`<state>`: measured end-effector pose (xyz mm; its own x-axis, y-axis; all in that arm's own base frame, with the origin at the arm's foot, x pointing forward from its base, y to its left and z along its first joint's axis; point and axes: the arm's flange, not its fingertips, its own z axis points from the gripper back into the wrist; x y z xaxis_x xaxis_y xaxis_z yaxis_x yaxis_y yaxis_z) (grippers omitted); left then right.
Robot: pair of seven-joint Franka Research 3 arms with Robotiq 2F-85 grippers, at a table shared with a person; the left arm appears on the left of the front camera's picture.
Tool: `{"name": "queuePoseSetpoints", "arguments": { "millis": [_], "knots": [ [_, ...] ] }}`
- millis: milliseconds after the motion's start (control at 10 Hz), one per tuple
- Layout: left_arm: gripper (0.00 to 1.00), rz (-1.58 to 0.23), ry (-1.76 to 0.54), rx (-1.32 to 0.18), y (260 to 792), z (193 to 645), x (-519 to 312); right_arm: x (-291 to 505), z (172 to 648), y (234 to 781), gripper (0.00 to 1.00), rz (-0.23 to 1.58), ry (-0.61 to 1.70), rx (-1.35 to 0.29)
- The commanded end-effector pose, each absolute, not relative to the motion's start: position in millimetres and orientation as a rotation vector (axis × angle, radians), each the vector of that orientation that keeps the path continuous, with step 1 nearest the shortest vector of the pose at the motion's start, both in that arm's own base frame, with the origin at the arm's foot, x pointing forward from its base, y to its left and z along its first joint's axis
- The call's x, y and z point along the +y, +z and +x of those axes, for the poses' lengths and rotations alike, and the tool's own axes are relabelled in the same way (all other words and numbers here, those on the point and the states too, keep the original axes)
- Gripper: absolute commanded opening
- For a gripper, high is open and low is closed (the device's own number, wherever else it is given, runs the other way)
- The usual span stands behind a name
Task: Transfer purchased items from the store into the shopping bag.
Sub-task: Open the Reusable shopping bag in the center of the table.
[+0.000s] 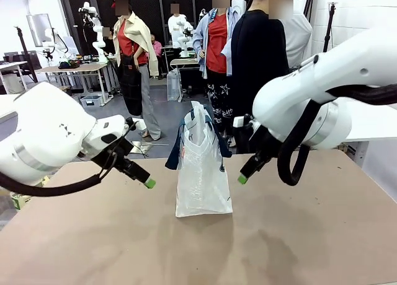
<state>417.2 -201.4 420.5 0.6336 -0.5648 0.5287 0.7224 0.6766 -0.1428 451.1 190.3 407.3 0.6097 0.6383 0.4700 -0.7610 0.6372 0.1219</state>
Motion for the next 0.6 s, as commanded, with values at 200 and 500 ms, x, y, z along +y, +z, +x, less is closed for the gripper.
{"name": "queuePoseSetpoints", "arguments": {
  "millis": [200, 500],
  "knots": [
    [1.0, -0.367, -0.642, -0.348, 492.0, 441.2, -237.9, 201.4, 497.0, 505.3, 1.0, 0.302, 0.702, -0.331],
    [1.0, -0.372, -0.561, -0.366, 551.0, 469.2, -265.3, 227.8, 543.4, 570.7, 1.0, 0.214, 0.604, -0.27]
  ]
}}
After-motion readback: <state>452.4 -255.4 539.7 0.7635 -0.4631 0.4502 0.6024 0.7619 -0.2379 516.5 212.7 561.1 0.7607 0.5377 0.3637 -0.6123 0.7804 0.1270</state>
